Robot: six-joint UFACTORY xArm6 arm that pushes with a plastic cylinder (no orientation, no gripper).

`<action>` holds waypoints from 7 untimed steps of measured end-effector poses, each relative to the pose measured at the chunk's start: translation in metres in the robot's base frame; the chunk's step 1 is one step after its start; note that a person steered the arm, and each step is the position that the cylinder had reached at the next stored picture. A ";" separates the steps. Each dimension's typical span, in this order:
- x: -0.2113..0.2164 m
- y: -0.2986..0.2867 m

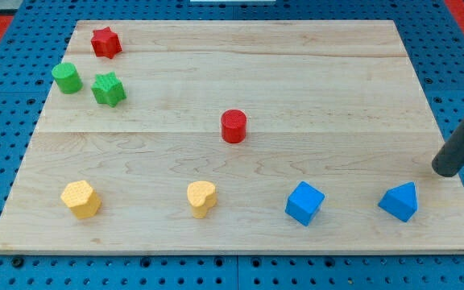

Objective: Push the red circle into the yellow heart

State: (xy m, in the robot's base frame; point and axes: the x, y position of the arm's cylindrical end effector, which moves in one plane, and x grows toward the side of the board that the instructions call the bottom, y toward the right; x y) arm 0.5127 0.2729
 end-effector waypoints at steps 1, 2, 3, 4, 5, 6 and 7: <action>-0.028 -0.044; -0.052 -0.090; -0.056 -0.120; -0.056 -0.136; -0.056 -0.138; -0.056 -0.140; -0.056 -0.142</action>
State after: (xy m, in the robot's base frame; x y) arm 0.4565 0.1313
